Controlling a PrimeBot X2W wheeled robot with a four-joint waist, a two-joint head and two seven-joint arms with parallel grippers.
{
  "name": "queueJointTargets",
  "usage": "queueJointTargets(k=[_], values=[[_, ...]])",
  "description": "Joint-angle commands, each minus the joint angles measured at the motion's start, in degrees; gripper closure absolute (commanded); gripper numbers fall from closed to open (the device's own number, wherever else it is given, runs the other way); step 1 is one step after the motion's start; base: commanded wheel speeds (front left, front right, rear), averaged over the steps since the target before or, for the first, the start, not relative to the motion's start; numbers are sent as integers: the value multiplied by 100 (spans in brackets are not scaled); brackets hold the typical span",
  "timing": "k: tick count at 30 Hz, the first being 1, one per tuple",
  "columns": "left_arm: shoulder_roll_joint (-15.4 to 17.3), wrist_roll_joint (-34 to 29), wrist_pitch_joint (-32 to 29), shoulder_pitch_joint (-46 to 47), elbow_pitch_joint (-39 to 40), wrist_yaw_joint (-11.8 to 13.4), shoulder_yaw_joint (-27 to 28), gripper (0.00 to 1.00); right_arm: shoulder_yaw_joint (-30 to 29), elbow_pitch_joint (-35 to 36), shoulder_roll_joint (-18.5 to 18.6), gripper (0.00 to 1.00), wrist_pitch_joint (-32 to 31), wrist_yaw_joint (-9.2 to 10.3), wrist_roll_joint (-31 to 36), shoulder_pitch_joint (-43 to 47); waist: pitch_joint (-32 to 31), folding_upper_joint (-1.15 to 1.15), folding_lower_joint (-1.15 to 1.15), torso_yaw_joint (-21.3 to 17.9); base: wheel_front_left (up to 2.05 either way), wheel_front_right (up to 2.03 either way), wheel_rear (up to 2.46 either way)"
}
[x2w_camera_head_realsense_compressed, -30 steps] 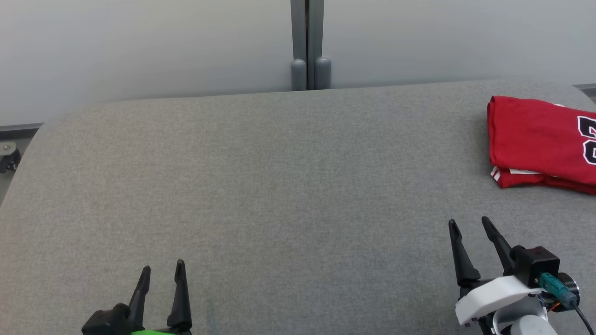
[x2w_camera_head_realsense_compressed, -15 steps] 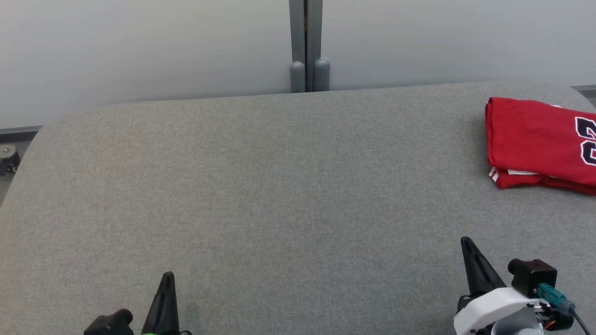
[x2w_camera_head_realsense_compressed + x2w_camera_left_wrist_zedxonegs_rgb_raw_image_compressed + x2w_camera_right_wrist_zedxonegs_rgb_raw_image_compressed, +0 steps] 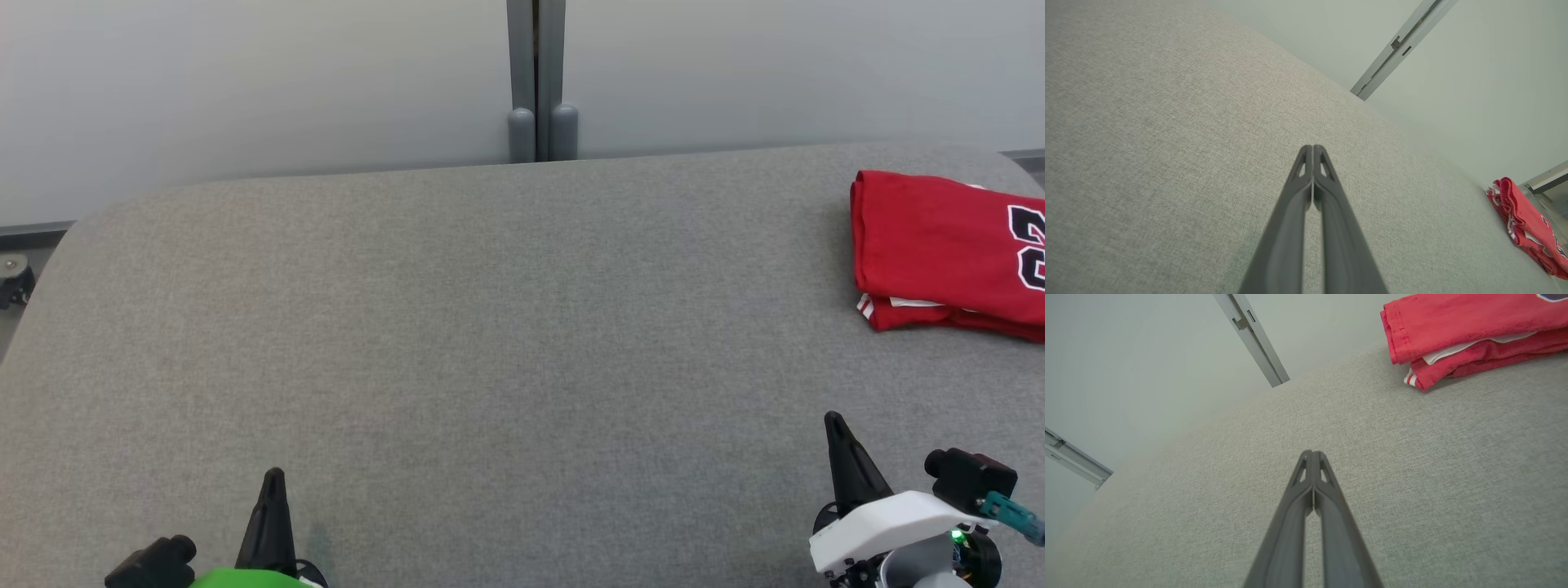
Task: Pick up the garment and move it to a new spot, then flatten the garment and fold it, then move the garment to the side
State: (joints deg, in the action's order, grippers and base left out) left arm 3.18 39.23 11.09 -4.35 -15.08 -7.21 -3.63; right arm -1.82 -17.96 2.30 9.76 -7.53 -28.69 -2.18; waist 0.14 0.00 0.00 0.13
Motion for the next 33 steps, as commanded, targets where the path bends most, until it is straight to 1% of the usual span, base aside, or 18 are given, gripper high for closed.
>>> queueJointTargets(k=[1, 16, 33], values=[[68, 214, -50, 186, 98, 23, 50, 100, -40, 110, 25, 100, -51, 1, -249, -161, -1, 0, 0, 0, 0, 0, 0], [126, 1375, -331, 387, 131, 37, 156, 100, -132, 168, 36, 100, -384, 2, -1538, -239, -3, 0, 0, -2, 0, 0, 0], [178, 2470, -600, 573, 163, 54, 268, 100, -225, 218, 46, 100, -702, 3, -2755, -308, -6, 0, 0, -4, 0, 0, 0]])
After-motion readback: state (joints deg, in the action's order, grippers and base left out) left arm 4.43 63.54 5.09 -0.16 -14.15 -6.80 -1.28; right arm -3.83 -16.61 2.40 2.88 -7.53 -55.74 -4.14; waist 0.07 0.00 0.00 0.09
